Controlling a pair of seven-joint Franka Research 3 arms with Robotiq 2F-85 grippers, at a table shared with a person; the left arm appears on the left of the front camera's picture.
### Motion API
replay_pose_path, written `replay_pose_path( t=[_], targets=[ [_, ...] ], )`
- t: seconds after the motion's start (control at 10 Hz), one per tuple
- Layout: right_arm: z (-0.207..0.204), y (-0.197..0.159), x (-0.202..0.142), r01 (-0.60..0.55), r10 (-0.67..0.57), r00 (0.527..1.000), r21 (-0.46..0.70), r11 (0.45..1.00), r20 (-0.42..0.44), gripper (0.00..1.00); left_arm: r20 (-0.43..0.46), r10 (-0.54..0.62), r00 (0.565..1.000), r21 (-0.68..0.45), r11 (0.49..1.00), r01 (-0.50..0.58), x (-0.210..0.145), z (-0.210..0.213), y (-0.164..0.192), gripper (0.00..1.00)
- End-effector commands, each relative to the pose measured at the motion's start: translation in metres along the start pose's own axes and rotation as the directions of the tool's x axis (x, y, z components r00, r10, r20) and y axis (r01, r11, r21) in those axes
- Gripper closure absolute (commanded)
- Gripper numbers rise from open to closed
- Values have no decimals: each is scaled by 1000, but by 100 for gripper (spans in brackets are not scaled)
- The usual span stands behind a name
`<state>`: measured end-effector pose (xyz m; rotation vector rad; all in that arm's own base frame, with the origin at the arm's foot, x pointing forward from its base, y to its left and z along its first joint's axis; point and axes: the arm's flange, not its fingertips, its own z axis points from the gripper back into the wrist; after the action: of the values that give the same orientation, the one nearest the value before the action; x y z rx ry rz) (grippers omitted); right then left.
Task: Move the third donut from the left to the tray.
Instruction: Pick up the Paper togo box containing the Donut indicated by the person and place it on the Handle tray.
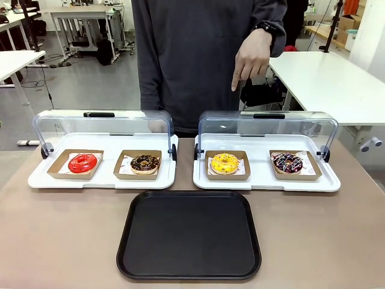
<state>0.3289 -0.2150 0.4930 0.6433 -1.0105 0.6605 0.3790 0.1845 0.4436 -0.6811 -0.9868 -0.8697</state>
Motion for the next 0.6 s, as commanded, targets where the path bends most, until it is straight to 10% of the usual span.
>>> replay_pose_path(
  t=[0.0,0.5],
  targets=[
    [0,-3,2,-28,28,999,0,1000,24,0,10,-2,1000,-5,1000,2,1,1,-1,0],
    [0,-3,2,-28,28,999,0,1000,24,0,10,-2,1000,-5,1000,2,1,1,-1,0]
  ],
)
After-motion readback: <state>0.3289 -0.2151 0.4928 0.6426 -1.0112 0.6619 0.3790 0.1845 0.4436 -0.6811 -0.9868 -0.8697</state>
